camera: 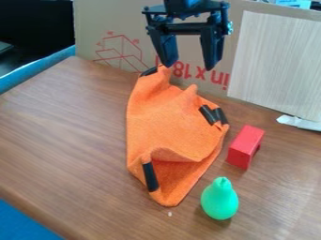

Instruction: Unfold the cloth from right to left

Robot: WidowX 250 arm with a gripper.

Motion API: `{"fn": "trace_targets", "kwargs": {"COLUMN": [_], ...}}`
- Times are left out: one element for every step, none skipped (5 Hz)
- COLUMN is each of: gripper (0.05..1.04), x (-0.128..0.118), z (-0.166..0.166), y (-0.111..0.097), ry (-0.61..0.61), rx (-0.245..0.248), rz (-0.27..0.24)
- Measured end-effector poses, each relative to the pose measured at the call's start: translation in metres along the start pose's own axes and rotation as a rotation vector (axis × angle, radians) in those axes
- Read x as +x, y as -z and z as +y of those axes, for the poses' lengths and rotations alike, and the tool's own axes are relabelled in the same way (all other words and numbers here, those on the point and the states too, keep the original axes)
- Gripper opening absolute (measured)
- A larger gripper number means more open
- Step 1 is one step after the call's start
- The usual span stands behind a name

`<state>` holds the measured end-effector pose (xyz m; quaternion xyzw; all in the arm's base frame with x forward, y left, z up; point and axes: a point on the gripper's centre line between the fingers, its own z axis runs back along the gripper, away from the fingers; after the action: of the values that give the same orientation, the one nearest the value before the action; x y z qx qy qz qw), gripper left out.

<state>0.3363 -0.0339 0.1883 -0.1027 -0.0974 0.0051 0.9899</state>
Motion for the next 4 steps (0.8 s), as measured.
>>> {"fn": "trace_targets", "kwargs": {"gripper": [1.0, 1.0, 1.0, 1.0], "x": [0.0, 0.014, 0.038, 0.063], "z": [0.002, 0.003, 0.003, 0.013], "y": [0.012, 0.029, 0.048, 0.066], "ry": [-0.006, -0.063, -0.107, -0.137], "rx": [0.004, 0.095, 0.172, 0.226], "rz": [0.032, -0.023, -0.089, -0.154]}}
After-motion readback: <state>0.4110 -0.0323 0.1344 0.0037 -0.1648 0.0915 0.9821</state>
